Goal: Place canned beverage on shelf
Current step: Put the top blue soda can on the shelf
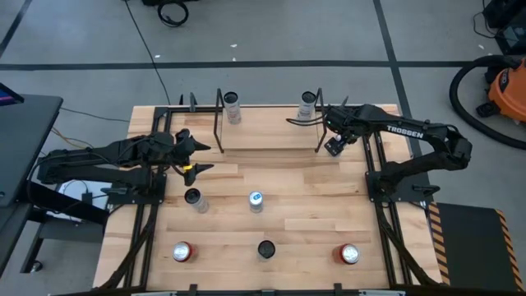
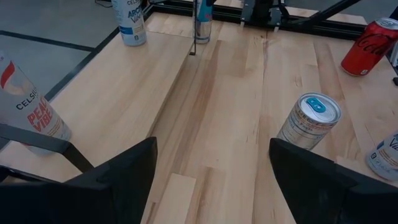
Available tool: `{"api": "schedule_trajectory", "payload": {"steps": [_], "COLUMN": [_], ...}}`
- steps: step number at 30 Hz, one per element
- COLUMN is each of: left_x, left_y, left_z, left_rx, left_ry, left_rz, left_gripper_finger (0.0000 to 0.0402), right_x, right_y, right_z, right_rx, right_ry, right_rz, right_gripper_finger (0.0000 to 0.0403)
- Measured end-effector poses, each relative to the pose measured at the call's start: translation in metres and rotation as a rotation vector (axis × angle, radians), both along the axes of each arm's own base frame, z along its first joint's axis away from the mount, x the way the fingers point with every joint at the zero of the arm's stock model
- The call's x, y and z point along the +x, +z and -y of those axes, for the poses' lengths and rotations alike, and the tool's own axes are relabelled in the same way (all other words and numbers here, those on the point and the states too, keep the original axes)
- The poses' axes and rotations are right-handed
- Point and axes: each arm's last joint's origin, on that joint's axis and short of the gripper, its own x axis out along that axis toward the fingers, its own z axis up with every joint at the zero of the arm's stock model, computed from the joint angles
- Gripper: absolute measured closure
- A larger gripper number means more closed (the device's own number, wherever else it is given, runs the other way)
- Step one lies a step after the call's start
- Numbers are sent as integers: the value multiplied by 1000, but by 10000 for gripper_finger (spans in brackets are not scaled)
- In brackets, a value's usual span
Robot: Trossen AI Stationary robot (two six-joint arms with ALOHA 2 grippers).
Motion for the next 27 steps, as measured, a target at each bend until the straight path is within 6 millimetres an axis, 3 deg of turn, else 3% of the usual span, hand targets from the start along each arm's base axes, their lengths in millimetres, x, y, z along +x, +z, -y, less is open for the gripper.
{"api": "schedule_trajectory", "payload": {"steps": [7, 15, 20, 27], "left_x": [0, 0, 0, 0], "left_y": [0, 0, 0, 1], "left_z": [0, 0, 0, 0], "left_rx": [0, 0, 0, 0], "left_ry": [-1, 0, 0, 0], "left_rz": [0, 0, 0, 8], "left_gripper_finger": [90, 90, 90, 90], "right_x": [0, -5, -9, 2], "right_y": [0, 5, 25, 50], "right_z": [-1, -4, -12, -30], "right_rx": [18, 29, 55, 129], "right_ry": [19, 24, 6, 80], "right_rz": [1, 12, 40, 161], "right_gripper_finger": [152, 154, 154, 154]}}
